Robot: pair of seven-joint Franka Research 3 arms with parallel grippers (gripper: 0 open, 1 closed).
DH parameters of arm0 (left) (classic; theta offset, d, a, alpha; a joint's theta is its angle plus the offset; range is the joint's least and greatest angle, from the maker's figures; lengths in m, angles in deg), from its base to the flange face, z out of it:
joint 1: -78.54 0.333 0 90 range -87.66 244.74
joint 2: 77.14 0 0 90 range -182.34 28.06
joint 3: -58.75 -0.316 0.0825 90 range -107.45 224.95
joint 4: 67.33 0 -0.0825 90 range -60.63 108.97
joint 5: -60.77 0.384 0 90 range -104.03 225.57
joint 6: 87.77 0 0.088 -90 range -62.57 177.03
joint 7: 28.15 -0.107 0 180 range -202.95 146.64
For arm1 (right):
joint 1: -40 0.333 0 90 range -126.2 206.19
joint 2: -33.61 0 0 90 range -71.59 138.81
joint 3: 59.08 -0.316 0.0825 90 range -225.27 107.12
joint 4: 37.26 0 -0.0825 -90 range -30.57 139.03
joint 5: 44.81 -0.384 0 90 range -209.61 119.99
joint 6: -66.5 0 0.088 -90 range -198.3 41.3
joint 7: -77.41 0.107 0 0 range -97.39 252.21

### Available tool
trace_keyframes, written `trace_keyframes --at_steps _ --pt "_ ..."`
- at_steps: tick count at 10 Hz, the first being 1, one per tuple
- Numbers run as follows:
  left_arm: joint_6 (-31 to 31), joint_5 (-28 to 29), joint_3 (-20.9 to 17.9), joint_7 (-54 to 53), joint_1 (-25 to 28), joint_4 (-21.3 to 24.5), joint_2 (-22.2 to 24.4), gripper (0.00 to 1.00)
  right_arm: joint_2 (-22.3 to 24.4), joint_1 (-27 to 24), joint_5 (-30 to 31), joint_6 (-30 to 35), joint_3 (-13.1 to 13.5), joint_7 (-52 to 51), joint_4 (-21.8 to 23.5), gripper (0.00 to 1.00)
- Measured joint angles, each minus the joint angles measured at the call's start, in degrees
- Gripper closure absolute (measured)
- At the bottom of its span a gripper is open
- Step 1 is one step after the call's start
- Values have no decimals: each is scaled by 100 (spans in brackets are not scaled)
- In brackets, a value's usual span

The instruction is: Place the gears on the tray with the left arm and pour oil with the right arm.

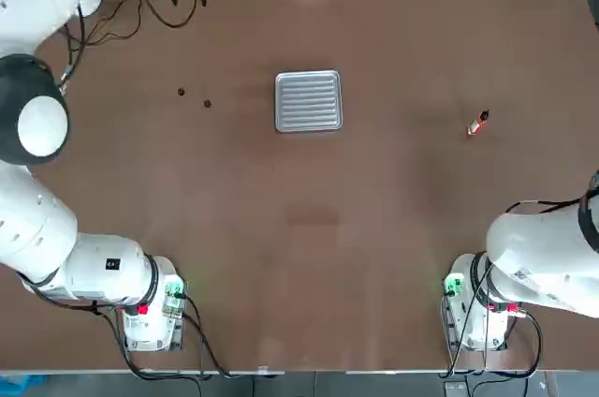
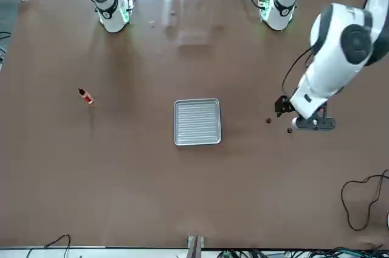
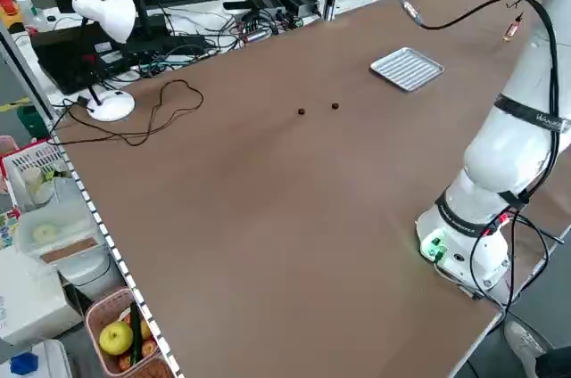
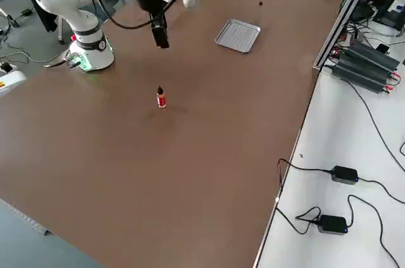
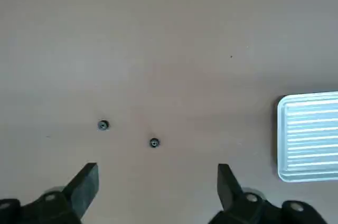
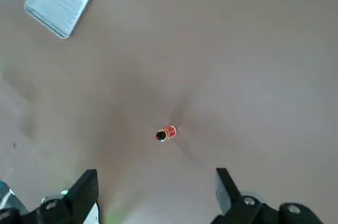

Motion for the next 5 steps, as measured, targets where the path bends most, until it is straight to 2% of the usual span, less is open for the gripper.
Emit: trace_keyframes --at_steps 2,3,5 --pt "288 34 52 149 -26 423 -64 1 -34 -543 -611 -441 0 -1558 737 2" --pt "351 35 56 159 -26 541 -174 1 -54 -771 -893 -747 3 -2391 1182 2" --pt "503 35 56 167 -20 604 -501 1 -93 -1108 -1412 -964 3 -3654 1953 3"
